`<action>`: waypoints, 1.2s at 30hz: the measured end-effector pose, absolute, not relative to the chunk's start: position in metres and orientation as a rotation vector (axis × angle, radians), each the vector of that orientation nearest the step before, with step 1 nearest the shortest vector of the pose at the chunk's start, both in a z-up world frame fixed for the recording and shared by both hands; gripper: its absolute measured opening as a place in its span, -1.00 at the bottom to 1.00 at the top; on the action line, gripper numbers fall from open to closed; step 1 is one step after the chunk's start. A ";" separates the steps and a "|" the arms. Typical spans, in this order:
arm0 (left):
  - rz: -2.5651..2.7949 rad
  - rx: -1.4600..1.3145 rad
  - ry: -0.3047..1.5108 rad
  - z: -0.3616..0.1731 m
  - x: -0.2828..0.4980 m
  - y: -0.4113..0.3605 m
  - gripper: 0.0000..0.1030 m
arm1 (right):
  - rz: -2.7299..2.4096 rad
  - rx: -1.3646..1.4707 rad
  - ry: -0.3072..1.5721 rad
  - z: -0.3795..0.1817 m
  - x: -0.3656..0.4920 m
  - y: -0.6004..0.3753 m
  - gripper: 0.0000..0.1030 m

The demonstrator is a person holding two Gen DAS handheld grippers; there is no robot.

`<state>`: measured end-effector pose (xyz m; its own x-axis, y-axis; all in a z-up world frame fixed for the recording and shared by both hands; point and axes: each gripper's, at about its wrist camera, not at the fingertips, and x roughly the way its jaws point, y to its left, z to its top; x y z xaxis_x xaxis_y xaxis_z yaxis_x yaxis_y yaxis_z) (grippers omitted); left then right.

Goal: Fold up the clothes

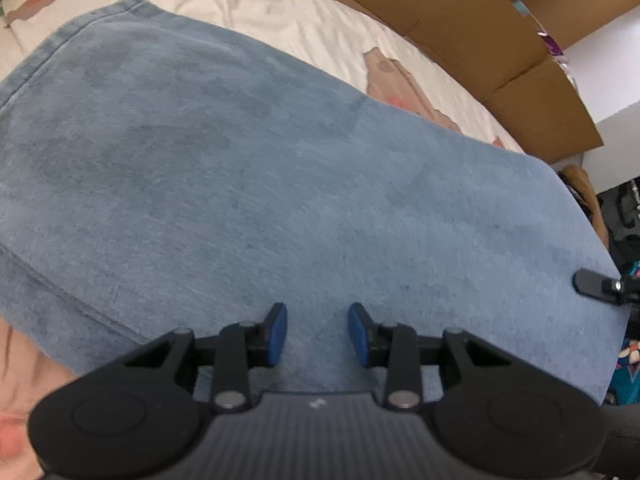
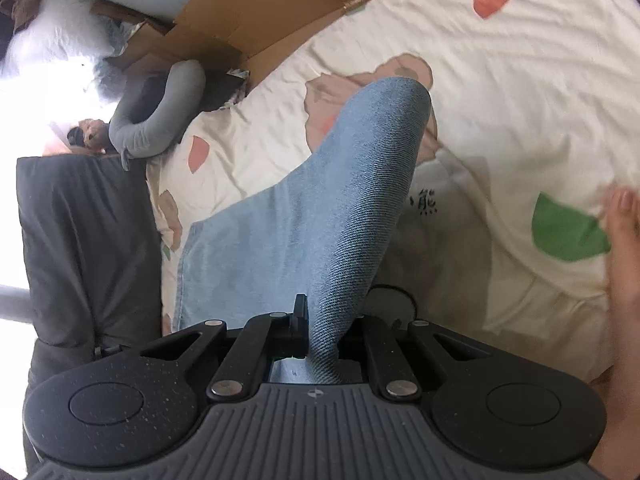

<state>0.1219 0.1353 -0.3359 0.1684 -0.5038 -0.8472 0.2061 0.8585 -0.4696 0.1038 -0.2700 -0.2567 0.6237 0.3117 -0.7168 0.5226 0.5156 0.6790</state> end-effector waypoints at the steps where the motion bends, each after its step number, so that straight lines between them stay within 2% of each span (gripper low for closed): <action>1: -0.520 -0.284 1.311 -0.336 0.120 0.133 -0.30 | -0.156 1.055 0.937 -0.253 0.103 -0.273 -0.90; 16: -0.652 -0.492 1.327 -0.346 0.095 0.086 -0.32 | -0.192 0.873 1.067 -0.197 0.109 -0.324 -0.90; 20: -0.676 -0.463 1.305 -0.344 0.090 0.084 -0.32 | -0.191 0.822 1.115 -0.191 0.122 -0.329 -0.90; 25: -0.662 -0.418 1.341 -0.355 0.082 0.092 -0.50 | -0.122 0.737 1.180 -0.191 0.136 -0.319 -0.90; 27: -0.657 -0.372 1.354 -0.360 0.078 0.093 -0.66 | -0.103 0.701 1.215 -0.192 0.141 -0.314 -0.90; 29: -0.636 -0.358 1.381 -0.368 0.075 0.096 -0.74 | -0.104 0.698 1.228 -0.194 0.144 -0.316 -0.90; 30: -0.624 -0.352 1.395 -0.372 0.073 0.097 -0.87 | -0.104 0.697 1.235 -0.196 0.145 -0.317 -0.90; 36: -0.676 -0.357 1.393 -0.355 0.073 0.104 -0.81 | -0.107 0.687 1.274 -0.203 0.153 -0.321 -0.89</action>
<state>0.0732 0.1044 -0.3552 0.0333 -0.6259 -0.7792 0.2248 0.7643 -0.6044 0.1528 -0.3211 -0.2034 0.3169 0.2930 -0.9020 0.4388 0.7979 0.4134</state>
